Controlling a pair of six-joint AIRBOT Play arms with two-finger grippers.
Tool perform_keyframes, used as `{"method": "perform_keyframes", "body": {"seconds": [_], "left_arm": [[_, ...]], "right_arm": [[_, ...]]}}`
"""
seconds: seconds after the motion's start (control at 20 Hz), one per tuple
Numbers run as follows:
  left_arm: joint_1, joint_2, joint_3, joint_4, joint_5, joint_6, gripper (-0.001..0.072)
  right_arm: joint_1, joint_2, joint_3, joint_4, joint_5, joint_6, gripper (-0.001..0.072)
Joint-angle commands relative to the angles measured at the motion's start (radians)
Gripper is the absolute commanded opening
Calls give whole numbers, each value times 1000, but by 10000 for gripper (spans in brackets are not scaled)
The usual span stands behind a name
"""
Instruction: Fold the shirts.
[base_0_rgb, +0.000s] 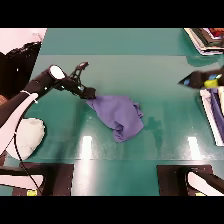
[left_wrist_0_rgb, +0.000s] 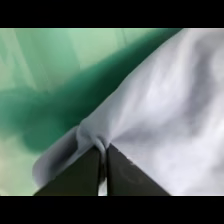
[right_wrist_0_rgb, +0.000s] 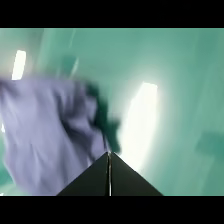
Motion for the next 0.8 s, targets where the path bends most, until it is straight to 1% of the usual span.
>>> {"method": "perform_keyframes", "body": {"seconds": [0.0, 0.05, 0.1, 0.2, 0.35, 0.4, 0.5, 0.55, 0.6, 0.65, 0.7, 0.75], "left_arm": [[18, 49, 62, 35, -9, 6, 32], [18, 58, 67, 37, -7, 6, 31], [18, 60, 71, 37, -9, 6, 32], [18, 60, 70, 37, -11, 5, 31], [18, 60, 70, 37, -28, 5, 32], [18, 60, 70, 37, -38, 5, 32], [18, 60, 70, 38, -61, 5, 32], [18, 60, 70, 38, -71, 5, 32], [18, 60, 70, 41, -79, 5, 31], [18, 60, 71, 42, -84, 5, 31], [18, 64, 71, 42, -86, -2, 31], [18, 78, 71, 42, -82, -3, 31]], "right_arm": [[57, 0, -240, 3, -35, -1, 166], [93, -3, -310, 8, -80, -1, 436], [137, -18, -371, 20, -121, -1, 521], [231, -80, -444, 73, -180, -2, 520], [380, -209, -461, 179, -277, -71, 518], [423, -250, -444, 194, -294, -81, 508], [479, -315, -395, 184, -295, -81, 435], [498, -341, -368, 184, -294, -81, 431], [507, -354, -346, 183, -294, -81, 312], [511, -359, -324, 180, -294, -82, 97], [510, -357, -303, 179, -291, -89, 18], [504, -343, -286, 156, -291, -88, 18]]}}
